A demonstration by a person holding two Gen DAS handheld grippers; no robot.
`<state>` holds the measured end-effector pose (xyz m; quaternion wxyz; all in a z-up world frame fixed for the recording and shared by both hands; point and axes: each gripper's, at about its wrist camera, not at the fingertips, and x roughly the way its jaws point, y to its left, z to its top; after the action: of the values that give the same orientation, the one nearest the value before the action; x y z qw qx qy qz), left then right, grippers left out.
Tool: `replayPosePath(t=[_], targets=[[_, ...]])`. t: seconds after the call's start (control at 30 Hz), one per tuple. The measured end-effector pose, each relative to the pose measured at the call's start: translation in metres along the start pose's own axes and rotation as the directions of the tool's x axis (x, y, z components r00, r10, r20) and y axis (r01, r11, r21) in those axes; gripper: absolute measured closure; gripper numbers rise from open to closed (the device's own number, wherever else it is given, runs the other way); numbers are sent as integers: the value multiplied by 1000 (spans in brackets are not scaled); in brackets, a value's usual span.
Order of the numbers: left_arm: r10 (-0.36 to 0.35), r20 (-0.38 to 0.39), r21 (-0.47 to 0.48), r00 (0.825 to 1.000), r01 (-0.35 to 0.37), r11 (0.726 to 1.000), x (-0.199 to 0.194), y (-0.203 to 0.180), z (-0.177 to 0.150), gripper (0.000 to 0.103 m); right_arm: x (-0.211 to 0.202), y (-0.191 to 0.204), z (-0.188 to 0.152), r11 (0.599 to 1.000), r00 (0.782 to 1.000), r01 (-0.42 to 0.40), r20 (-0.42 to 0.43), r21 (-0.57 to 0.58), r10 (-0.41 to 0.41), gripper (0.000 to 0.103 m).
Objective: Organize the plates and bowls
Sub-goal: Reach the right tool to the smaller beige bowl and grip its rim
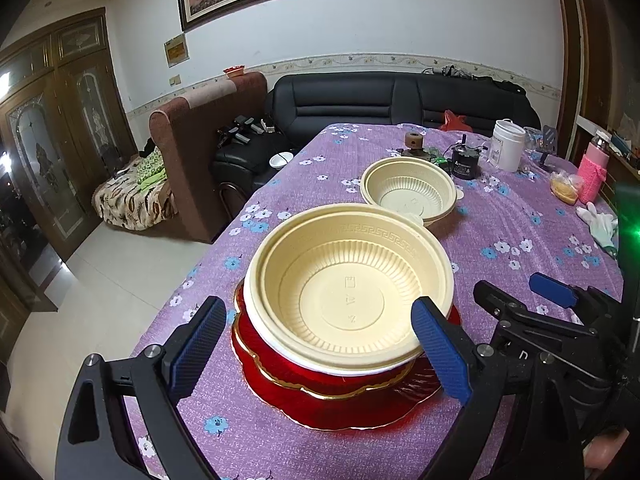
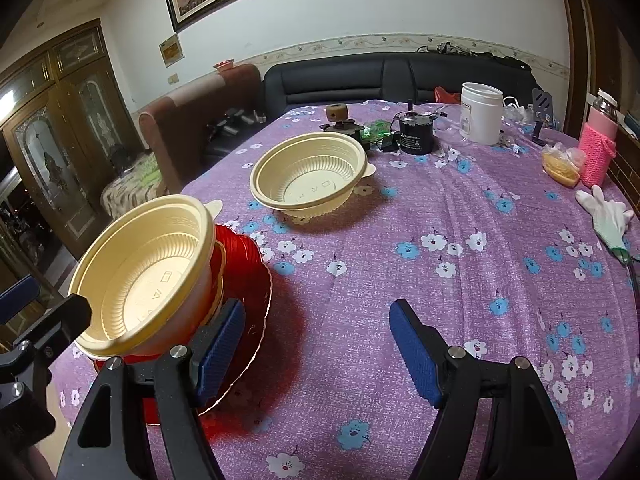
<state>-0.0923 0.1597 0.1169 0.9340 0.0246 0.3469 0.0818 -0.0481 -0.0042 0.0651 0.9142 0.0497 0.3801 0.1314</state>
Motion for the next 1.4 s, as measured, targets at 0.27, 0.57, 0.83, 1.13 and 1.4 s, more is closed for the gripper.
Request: replayPosePath(t=[0.27, 0.57, 0.83, 1.13, 1.4], targets=[[-58, 1, 39, 998, 58, 998, -3, 19, 13, 9, -4, -9, 10, 998, 998, 65, -4, -22, -65, 24], [-223, -83, 0, 971, 224, 975, 6, 64, 87, 9, -17, -41, 47, 987, 987, 162, 23, -3, -162, 24], [-290, -266, -2, 919, 300, 954, 80, 48, 139, 9, 14, -56, 101, 994, 995, 91, -54, 65, -87, 24], [-371, -470, -105, 801, 367, 924, 212, 15, 159, 10, 103, -64, 111, 968, 977, -74, -175, 240, 118, 26], [-389, -526, -57, 757, 425, 903, 273, -22, 179, 15, 152, -58, 111, 956, 956, -121, -229, 266, 184, 45]])
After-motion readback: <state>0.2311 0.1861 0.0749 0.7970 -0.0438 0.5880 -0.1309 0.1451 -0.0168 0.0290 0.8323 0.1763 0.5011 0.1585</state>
